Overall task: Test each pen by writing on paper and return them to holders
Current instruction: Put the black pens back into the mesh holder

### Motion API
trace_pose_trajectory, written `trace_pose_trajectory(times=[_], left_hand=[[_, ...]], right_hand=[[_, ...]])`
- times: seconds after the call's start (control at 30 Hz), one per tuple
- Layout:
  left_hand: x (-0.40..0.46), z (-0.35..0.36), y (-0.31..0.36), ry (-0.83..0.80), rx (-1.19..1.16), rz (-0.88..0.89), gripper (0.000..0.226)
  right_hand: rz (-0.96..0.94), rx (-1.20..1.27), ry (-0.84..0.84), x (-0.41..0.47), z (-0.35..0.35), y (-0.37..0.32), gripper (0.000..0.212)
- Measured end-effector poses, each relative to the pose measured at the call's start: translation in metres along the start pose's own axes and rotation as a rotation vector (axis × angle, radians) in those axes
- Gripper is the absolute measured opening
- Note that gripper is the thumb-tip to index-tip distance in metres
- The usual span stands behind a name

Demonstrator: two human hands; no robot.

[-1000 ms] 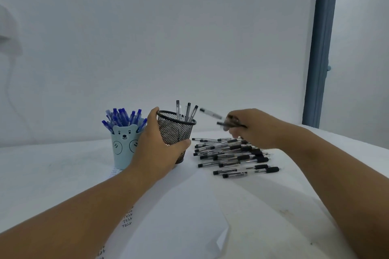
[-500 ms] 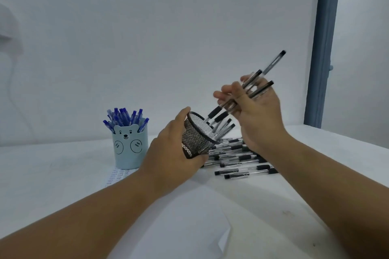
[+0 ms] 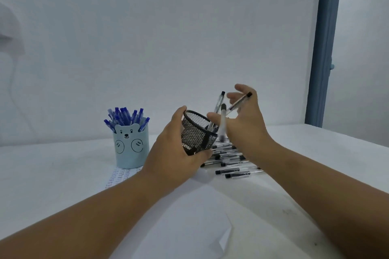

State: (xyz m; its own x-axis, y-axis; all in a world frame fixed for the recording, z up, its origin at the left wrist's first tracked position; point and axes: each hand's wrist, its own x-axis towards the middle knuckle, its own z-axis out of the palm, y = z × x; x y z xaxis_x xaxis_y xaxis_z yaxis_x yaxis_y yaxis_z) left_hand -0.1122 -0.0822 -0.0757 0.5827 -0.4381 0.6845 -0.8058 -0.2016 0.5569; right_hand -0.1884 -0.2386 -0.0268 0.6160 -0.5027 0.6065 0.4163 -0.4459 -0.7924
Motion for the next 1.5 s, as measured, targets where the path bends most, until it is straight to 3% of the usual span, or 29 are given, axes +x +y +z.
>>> trace_pose_trajectory(times=[0.17,0.3,0.4,0.57,0.8,1.03,1.17,1.3,1.5], left_hand=[[-0.002,0.002,0.001,-0.028,0.026,-0.011,0.106],[-0.001,0.006,0.0,-0.024,0.031,-0.057,0.106],[0.001,0.009,0.0,-0.005,0.046,-0.092,0.106],[0.004,0.01,-0.003,0.031,0.069,-0.139,0.11],[0.007,0.007,-0.007,0.063,0.059,-0.176,0.11],[0.002,0.005,-0.001,-0.007,0.059,-0.078,0.106],[0.003,0.004,-0.001,0.009,0.056,-0.063,0.106],[0.004,0.002,-0.003,0.026,0.041,-0.085,0.106],[0.002,0.002,0.0,0.008,0.081,-0.043,0.102]], right_hand=[[0.351,0.098,-0.089,0.011,0.002,0.011,0.055],[0.453,0.19,-0.056,0.012,0.01,0.015,0.065],[0.41,0.121,-0.014,0.008,0.014,0.021,0.058],[0.228,0.014,-0.04,-0.001,0.021,0.028,0.064],[0.069,0.047,0.014,-0.001,0.035,0.025,0.023],[0.069,0.14,-0.062,0.0,0.028,0.022,0.048],[0.024,0.143,0.063,0.004,0.027,0.022,0.022],[0.009,0.244,0.138,0.01,0.021,0.016,0.026],[-0.15,0.028,-0.023,0.005,0.018,0.018,0.025]])
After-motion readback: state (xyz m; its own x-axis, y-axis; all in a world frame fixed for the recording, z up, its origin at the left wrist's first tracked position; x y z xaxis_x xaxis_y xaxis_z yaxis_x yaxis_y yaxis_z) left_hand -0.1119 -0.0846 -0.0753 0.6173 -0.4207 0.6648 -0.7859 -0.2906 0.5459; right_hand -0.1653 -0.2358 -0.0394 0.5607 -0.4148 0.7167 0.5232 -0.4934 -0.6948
